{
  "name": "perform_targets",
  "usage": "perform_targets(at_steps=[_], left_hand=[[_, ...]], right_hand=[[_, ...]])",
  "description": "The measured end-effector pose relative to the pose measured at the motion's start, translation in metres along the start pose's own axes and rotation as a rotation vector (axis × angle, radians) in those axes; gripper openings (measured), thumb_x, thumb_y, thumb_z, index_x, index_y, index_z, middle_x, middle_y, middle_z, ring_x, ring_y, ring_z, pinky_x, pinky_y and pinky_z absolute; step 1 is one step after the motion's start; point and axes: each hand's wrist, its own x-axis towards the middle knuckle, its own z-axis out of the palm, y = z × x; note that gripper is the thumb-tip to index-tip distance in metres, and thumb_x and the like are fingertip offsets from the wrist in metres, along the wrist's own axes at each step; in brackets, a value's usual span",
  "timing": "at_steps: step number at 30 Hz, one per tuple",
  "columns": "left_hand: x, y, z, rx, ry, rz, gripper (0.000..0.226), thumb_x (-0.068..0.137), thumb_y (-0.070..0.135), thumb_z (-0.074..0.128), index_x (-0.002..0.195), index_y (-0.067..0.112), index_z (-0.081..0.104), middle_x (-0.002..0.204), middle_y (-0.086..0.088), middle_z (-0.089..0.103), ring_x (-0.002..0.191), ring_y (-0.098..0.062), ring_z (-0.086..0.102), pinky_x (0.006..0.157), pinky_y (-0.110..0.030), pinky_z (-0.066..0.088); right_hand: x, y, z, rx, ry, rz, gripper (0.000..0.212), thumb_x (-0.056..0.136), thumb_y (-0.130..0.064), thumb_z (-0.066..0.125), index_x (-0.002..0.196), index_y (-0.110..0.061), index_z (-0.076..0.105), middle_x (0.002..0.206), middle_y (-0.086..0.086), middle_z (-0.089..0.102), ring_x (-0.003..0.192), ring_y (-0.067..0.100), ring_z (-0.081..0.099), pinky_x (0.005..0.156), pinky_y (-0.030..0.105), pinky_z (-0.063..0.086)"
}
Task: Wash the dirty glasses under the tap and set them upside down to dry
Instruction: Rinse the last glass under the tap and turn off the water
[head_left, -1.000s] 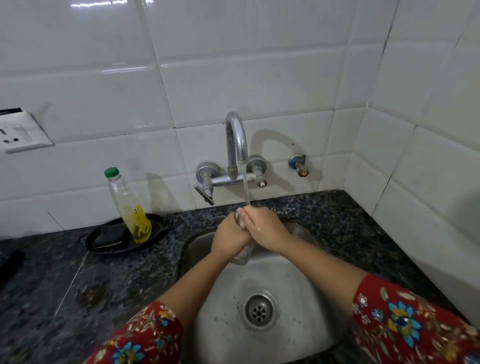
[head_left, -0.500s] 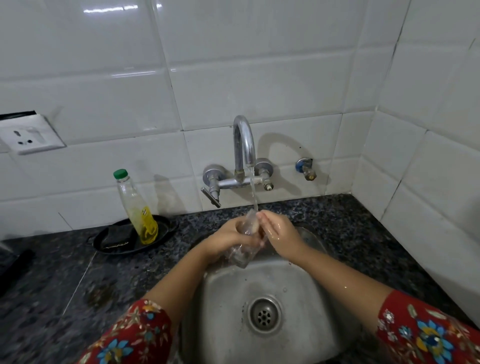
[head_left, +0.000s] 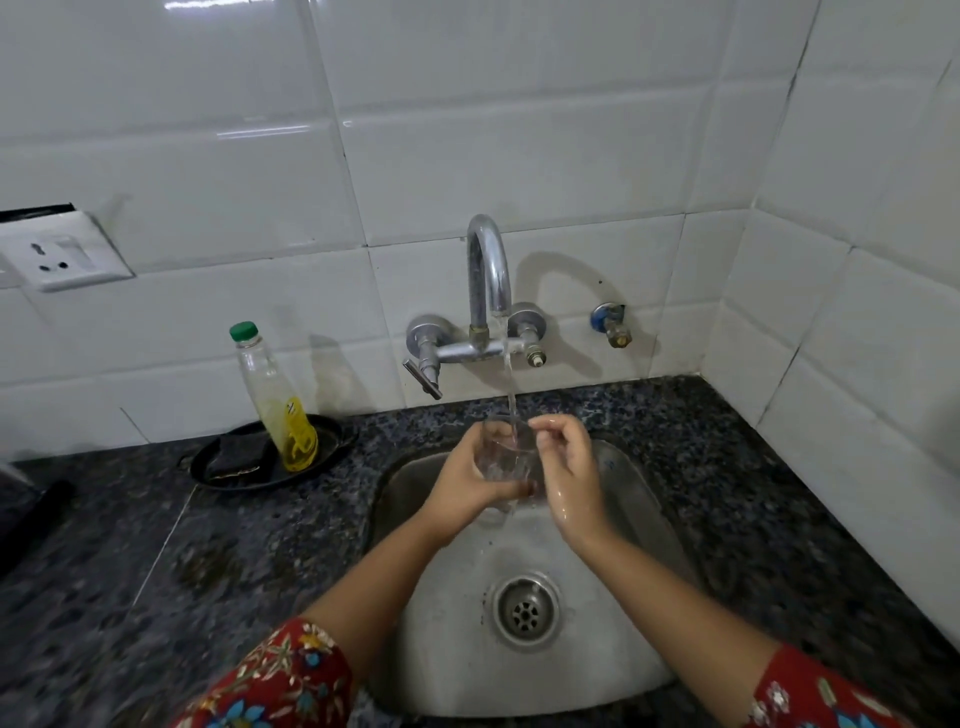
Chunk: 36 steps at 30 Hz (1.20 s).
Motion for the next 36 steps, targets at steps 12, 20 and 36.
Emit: perform_targets(at_steps=[12,20,36], left_hand=[[-0.004,-0.019,0.03,-0.96,0.222,-0.757,0.07,0.094,0.062,0.04,0.114,0.001,0.066,0.106,-0.02,0.07,0.084,-0.029,0.073,0.066,-0.035,0.062],[0.005,-0.008,0.034,-1.137,0.374,-0.761,0.048,0.098,0.051,0.043,0.094,0.007,0.064,0.069,-0.012,0.073,0.059,-0.022,0.071,0.056,-0.032,0.06],[0.016,0.003,0.036,-0.742,0.112,-0.555,0.045,0.057,0.031,0.086,0.093,0.008,0.072,0.094,-0.013,0.07,0.083,-0.027,0.067,0.086,-0.042,0.055]], right_hand=[[-0.021,-0.005,-0.023,-0.548,-0.473,0.125,0.071,0.069,-0.054,0.074,0.129,-0.032,0.042,0.128,-0.008,0.052,0.114,0.011,0.053,0.093,0.035,0.05],[0.035,-0.027,0.024,-0.906,-0.485,0.122,0.069,0.077,-0.059,0.065,0.12,-0.009,0.047,0.11,0.01,0.064,0.101,0.03,0.064,0.08,0.036,0.053],[-0.016,-0.014,-0.026,-0.342,-0.521,0.514,0.04,0.068,-0.025,0.075,0.103,-0.014,0.06,0.082,0.004,0.07,0.067,0.018,0.067,0.064,0.034,0.055]])
